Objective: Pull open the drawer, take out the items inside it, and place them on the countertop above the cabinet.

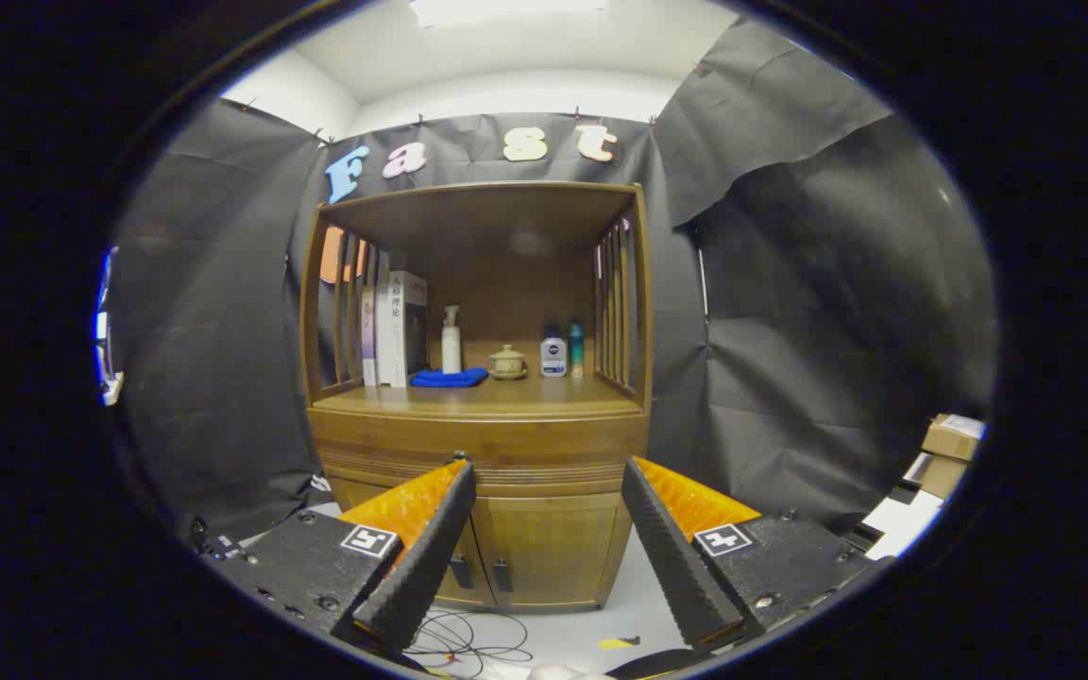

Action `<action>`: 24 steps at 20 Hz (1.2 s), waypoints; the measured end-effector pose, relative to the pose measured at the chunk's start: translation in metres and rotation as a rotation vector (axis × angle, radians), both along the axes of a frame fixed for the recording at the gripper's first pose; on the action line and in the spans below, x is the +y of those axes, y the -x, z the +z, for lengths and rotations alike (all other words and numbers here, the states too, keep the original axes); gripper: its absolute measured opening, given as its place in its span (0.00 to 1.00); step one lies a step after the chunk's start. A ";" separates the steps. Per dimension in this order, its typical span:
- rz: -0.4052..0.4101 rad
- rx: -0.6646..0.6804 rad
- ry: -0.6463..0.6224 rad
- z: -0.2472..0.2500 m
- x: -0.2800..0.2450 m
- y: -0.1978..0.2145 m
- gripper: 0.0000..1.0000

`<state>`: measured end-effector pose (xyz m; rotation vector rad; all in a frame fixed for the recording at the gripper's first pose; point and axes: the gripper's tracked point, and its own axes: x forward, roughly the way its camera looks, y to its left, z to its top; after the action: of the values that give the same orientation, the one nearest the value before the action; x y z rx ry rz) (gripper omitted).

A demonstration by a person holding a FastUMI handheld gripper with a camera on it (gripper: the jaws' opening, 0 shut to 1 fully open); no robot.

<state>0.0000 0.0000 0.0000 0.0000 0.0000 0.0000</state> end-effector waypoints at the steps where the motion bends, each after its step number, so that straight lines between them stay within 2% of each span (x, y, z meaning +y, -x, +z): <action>1: -0.003 0.001 0.002 0.000 0.000 0.000 0.99; 14: 0.019 -0.001 0.017 0.007 0.004 -0.009 0.99; 24: 0.053 0.016 0.018 0.002 0.059 -0.126 0.99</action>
<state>0.1256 0.0588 0.0020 -0.0179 0.0165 0.0533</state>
